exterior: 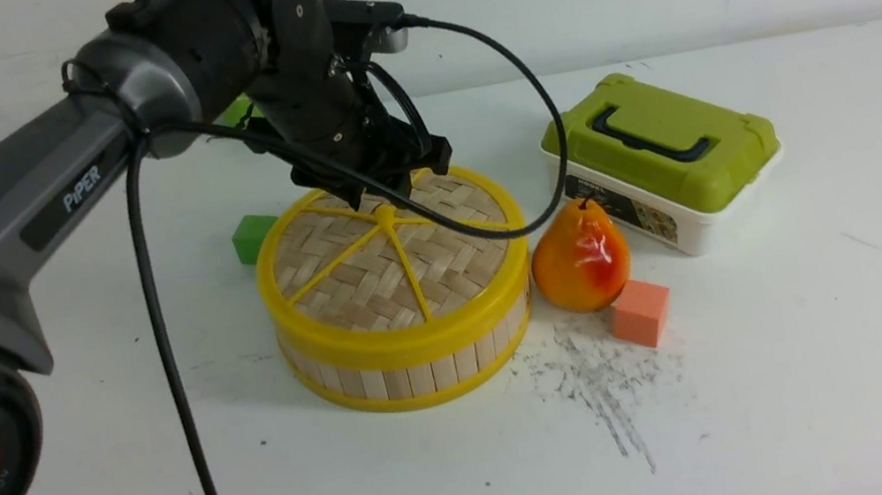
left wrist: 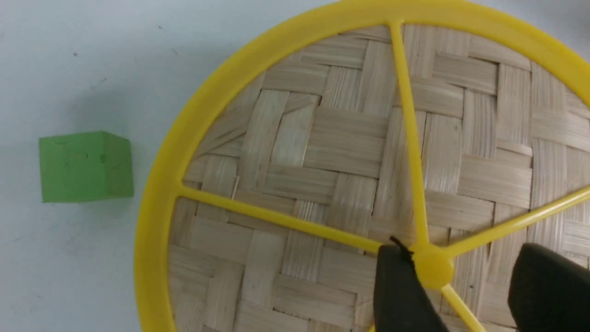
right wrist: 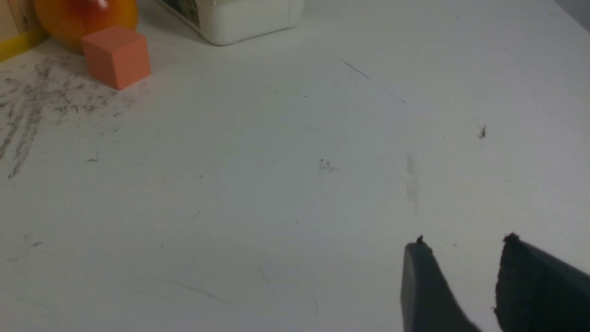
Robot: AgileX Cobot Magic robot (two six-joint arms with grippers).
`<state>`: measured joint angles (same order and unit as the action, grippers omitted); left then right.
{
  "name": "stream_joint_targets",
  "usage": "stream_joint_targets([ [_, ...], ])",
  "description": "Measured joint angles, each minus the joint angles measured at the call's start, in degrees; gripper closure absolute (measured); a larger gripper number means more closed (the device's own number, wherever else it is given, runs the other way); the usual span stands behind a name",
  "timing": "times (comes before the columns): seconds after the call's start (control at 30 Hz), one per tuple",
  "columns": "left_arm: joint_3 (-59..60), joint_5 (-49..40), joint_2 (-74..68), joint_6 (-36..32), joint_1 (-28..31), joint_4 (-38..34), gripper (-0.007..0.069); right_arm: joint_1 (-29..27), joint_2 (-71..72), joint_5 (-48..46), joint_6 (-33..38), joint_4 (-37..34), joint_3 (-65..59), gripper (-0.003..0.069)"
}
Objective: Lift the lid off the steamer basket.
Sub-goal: Use the left arm to lift the lid of the steamer, then use the left arm to place the steamer lid on the table
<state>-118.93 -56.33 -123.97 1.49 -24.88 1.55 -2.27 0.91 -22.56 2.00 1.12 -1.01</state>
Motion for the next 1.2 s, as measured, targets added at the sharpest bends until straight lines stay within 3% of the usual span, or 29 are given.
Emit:
stream_joint_targets([
  [0.33,0.0,0.2,-2.8,-0.1,0.0,0.4,0.0337,0.0,0.0,0.0,0.0,0.0,0.0,0.0419],
  [0.5,-0.2,0.4,-2.8,3.0,-0.1,0.9,0.0522,0.0,0.0,0.0,0.0,0.0,0.0,0.0419],
  [0.77,-0.2,0.1,-1.4,4.7,-0.3,1.8,0.0518,0.0,0.0,0.0,0.0,0.0,0.0,0.0419],
  [1.0,0.0,0.9,10.0,5.3,0.1,10.3,0.0518,0.0,0.0,0.0,0.0,0.0,0.0,0.0419],
  [1.17,0.0,-0.7,17.0,5.6,3.1,15.0,0.0518,0.0,0.0,0.0,0.0,0.0,0.0,0.0419],
  [1.2,0.7,-1.1,19.8,7.2,5.9,16.3,0.0518,0.0,0.0,0.0,0.0,0.0,0.0,0.0419],
])
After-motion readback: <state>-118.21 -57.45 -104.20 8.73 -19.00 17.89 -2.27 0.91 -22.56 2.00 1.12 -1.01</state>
